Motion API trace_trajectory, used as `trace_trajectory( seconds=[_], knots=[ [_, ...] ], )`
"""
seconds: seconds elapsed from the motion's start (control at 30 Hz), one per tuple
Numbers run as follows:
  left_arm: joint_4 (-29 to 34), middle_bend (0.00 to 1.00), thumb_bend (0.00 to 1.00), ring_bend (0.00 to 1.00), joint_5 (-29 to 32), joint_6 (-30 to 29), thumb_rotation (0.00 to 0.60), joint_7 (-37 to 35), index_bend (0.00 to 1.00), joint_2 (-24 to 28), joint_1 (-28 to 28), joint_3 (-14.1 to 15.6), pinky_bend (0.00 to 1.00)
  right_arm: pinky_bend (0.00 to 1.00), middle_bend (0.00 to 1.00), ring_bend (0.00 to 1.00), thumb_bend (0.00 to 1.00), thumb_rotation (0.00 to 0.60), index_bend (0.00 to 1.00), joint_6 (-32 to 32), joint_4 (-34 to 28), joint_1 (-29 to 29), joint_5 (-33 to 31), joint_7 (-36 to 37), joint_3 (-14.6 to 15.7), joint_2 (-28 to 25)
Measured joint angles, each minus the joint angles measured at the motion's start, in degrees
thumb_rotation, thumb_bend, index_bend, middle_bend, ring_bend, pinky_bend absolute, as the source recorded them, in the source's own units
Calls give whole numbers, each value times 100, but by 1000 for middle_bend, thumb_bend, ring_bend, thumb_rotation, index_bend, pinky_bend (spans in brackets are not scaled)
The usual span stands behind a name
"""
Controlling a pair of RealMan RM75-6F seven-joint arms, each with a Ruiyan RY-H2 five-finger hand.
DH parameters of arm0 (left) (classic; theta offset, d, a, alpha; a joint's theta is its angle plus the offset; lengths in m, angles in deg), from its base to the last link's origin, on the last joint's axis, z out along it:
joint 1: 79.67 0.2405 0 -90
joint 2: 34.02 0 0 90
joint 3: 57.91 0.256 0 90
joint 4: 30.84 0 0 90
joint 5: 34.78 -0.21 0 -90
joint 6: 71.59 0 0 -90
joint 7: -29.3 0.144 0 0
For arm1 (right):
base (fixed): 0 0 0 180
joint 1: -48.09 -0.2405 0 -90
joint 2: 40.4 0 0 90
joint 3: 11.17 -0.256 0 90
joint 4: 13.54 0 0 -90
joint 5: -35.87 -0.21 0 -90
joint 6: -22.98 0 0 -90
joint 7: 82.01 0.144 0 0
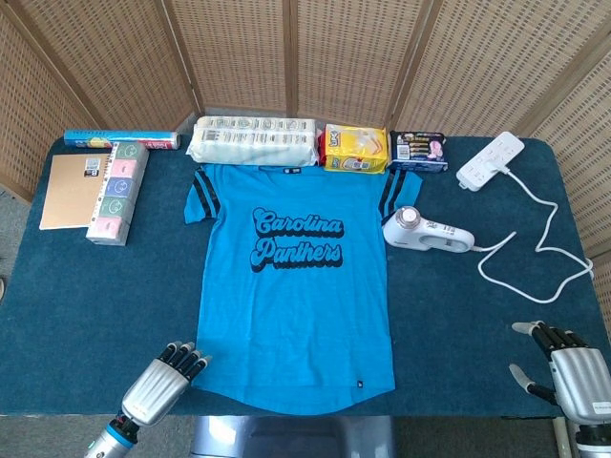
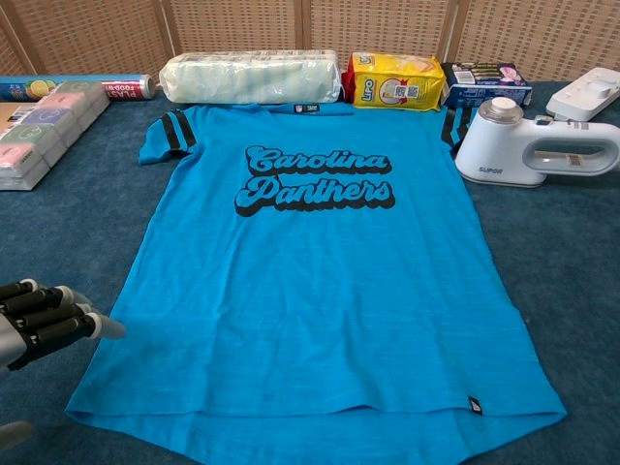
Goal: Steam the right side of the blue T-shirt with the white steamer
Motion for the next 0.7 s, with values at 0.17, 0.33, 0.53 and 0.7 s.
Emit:
trace_trajectory(
  seconds=[0.17, 0.33, 0.53, 0.7],
  knots=[
    [-56, 289, 162, 218, 32, 30, 592, -22, 205, -146, -63, -68, 260, 432, 368, 432, 282, 572, 316, -6, 14, 22, -12, 12, -4, 9],
    [-73, 289, 166, 218, 73, 113, 598, 8, 206, -233, -125, -108, 260, 432, 368, 432, 282, 571, 316, 0, 25, 33, -34, 17, -11, 4],
    [-104, 289, 173, 217, 143, 214, 599, 36, 206, -336, -186, -133, 260, 434, 368, 434, 282, 570, 316, -3, 30, 43, -58, 34, -29, 3],
    [-123, 290, 179, 218, 142, 179, 599, 34, 206, -438, -223, -160, 260, 435, 368, 434, 282, 570, 316, -11, 52, 61, -64, 57, -28, 9]
  ],
)
